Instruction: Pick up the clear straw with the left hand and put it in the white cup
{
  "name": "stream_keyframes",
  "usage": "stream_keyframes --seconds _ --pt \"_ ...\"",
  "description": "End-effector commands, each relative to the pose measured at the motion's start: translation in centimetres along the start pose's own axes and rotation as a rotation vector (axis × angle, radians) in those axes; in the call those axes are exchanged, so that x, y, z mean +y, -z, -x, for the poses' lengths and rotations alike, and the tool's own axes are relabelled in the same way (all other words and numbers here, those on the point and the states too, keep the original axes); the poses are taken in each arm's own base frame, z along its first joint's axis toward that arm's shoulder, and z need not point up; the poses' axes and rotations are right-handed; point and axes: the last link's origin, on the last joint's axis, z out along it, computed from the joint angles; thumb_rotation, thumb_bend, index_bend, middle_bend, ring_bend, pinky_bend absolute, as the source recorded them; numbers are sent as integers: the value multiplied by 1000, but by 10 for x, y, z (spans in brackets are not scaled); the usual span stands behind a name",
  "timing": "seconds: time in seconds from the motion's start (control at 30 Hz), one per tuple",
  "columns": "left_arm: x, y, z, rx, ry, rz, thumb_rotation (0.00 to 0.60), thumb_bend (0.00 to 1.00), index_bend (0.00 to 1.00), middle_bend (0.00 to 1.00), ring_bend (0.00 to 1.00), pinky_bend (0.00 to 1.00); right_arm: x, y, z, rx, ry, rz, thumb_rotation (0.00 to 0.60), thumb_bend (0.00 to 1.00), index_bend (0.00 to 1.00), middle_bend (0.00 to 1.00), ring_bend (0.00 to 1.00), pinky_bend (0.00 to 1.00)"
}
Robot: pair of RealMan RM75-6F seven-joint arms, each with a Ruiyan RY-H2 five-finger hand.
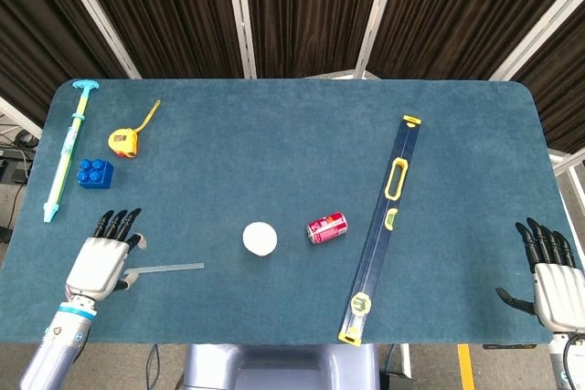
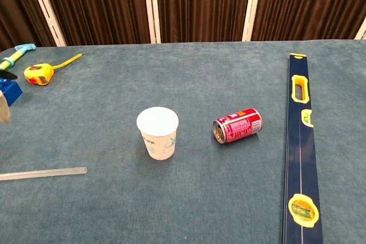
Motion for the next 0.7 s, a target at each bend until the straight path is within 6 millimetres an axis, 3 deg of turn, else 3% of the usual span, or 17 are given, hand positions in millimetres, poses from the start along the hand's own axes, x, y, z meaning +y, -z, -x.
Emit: stream_keyframes --seconds 0.03,0.53,0.7 --pt "3 -5 13 -40 -8 -8 600 299 457 0 0 0 0 0 0 0 1 0 600 84 0 0 0 0" --pt "23 -28 48 -101 -59 -14 600 330 482 0 0 0 0 0 0 -1 -2 -1 600 85 0 0 0 0" --pt "24 -30 52 -107 -68 -14 600 390 482 0 0 0 0 0 0 -1 -2 -1 600 84 0 0 0 0"
